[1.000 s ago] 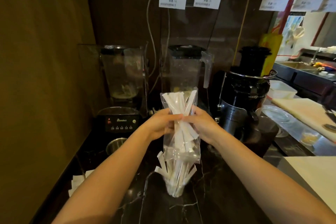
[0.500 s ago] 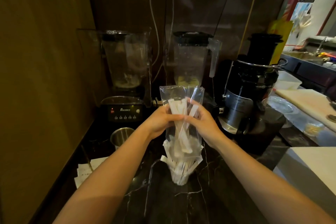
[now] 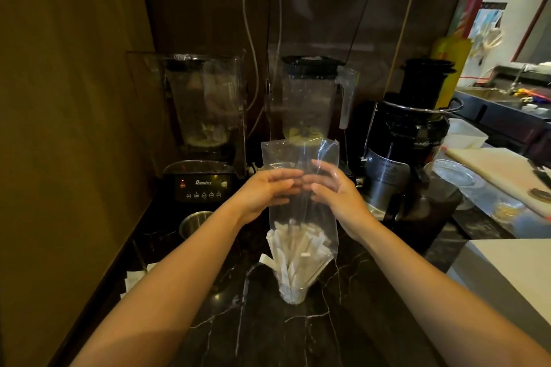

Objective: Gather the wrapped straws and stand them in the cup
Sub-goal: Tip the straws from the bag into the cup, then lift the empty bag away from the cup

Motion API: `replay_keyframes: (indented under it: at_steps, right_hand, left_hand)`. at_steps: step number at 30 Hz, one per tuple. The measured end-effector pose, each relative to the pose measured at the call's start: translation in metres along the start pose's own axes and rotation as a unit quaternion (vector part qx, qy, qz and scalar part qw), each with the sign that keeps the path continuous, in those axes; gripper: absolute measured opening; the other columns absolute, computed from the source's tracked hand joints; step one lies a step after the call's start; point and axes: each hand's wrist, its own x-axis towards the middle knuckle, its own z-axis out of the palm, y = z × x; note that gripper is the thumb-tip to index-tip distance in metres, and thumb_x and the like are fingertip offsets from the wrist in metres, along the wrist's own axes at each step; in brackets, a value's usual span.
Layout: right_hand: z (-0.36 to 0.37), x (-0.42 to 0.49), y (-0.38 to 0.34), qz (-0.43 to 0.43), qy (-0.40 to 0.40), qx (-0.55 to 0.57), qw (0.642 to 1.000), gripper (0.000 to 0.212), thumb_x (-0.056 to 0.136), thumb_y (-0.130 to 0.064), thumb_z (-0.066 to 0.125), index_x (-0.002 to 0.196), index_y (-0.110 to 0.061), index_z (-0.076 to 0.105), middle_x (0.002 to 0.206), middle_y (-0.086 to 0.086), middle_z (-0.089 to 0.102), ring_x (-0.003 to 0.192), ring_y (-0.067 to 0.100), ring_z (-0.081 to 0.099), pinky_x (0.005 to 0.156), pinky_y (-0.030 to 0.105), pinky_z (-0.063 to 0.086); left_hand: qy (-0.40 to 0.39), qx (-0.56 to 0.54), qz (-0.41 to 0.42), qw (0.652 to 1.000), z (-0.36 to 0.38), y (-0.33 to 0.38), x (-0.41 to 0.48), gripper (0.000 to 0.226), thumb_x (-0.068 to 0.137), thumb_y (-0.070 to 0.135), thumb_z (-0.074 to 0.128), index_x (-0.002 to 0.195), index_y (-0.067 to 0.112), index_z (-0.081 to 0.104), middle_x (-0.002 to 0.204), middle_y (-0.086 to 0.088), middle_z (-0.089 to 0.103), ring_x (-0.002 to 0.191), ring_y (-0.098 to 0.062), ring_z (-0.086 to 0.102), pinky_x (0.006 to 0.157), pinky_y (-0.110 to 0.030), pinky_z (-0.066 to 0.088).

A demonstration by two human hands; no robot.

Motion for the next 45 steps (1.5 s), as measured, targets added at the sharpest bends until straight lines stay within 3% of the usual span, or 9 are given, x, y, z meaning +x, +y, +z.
replay_keyframes:
  at_steps: [15,18,24,27,30,36,39,42,45]
  right_hand:
    - [-0.017,-0.008,-0.01,0.001,0.107,0.051,0.993,0.02,0.087,-0.012,0.055,0.097,-0.029,0.053,0.096,-0.002,0.066,0.082,0.005,0.067,0.069,0.016,0.055]
    - [-0.024,-0.011,-0.015,-0.002,0.131,0.047,0.99,0.016,0.089,-0.012,0.051,0.093,-0.027,0.055,0.094,0.001,0.067,0.083,0.01,0.066,0.067,0.017,0.056]
    - [-0.046,-0.018,-0.027,0.002,0.215,0.078,0.974,0.02,0.092,-0.011,0.046,0.107,-0.011,0.059,0.084,0.004,0.066,0.062,0.007,0.068,0.054,0.016,0.055]
    - [-0.06,-0.025,-0.033,-0.006,0.234,0.098,0.967,0.021,0.093,-0.011,0.044,0.111,-0.012,0.056,0.073,0.006,0.063,0.049,0.005,0.063,0.046,0.017,0.053]
    - [-0.075,-0.034,-0.033,-0.011,0.27,0.058,0.961,0.02,0.093,-0.012,0.043,0.105,-0.01,0.059,0.064,0.006,0.059,0.039,0.005,0.056,0.039,0.018,0.049]
    - [-0.11,-0.05,-0.007,-0.008,0.329,-0.079,0.941,0.022,0.094,-0.017,0.041,0.092,-0.017,0.063,0.053,0.002,0.051,0.04,0.007,0.046,0.04,0.02,0.04]
    - [-0.12,-0.059,0.015,0.002,0.335,-0.156,0.929,0.024,0.094,-0.018,0.042,0.097,-0.012,0.065,0.068,0.0,0.06,0.06,0.01,0.054,0.058,0.025,0.041]
    - [-0.129,-0.07,0.039,0.014,0.324,-0.199,0.925,0.024,0.093,-0.016,0.045,0.103,-0.006,0.064,0.092,0.004,0.063,0.084,0.016,0.056,0.073,0.028,0.039]
    - [-0.138,-0.084,0.067,0.039,0.291,-0.241,0.925,0.024,0.092,-0.015,0.048,0.113,-0.007,0.056,0.079,0.009,0.063,0.071,0.021,0.057,0.063,0.03,0.04]
  left_hand:
    - [0.057,-0.006,0.068,0.996,0.011,0.044,0.011,0.019,0.089,0.015,0.049,0.096,0.025,0.063,0.087,0.002,0.069,0.074,-0.007,0.069,0.066,-0.02,0.056]
    - [0.059,-0.015,0.087,0.994,0.019,0.056,0.016,0.019,0.09,0.013,0.048,0.096,0.023,0.063,0.087,0.0,0.069,0.073,-0.009,0.068,0.071,-0.024,0.056]
    - [0.15,-0.035,0.128,0.98,0.038,0.079,0.024,0.018,0.089,0.012,0.05,0.105,0.015,0.059,0.086,0.001,0.066,0.067,-0.004,0.067,0.058,-0.016,0.054]
    - [0.167,-0.019,0.124,0.978,0.055,0.073,0.024,0.038,0.086,0.017,0.056,0.119,0.02,0.038,0.089,-0.001,0.062,0.074,-0.01,0.064,0.058,-0.02,0.052]
    - [0.156,-0.011,0.113,0.981,0.079,0.055,0.019,0.045,0.086,0.015,0.056,0.114,0.029,0.023,0.09,-0.003,0.06,0.071,-0.012,0.064,0.057,-0.022,0.054]
    - [0.127,0.025,0.096,0.987,0.126,0.009,0.004,0.031,0.088,0.011,0.05,0.099,0.024,0.024,0.084,-0.005,0.055,0.058,-0.012,0.06,0.057,-0.026,0.052]
    - [0.109,0.078,0.081,0.988,0.147,-0.016,0.001,0.023,0.089,0.009,0.046,0.089,0.027,0.032,0.078,-0.002,0.052,0.056,-0.013,0.055,0.053,-0.023,0.047]
    - [0.105,0.118,0.069,0.985,0.165,-0.046,-0.002,0.017,0.088,0.005,0.045,0.094,0.02,0.042,0.075,0.003,0.051,0.059,-0.012,0.05,0.051,-0.021,0.042]
    - [0.101,0.13,0.037,0.986,0.175,-0.077,-0.006,0.025,0.088,0.006,0.046,0.11,0.016,0.048,0.074,0.005,0.052,0.06,-0.008,0.051,0.048,-0.014,0.04]
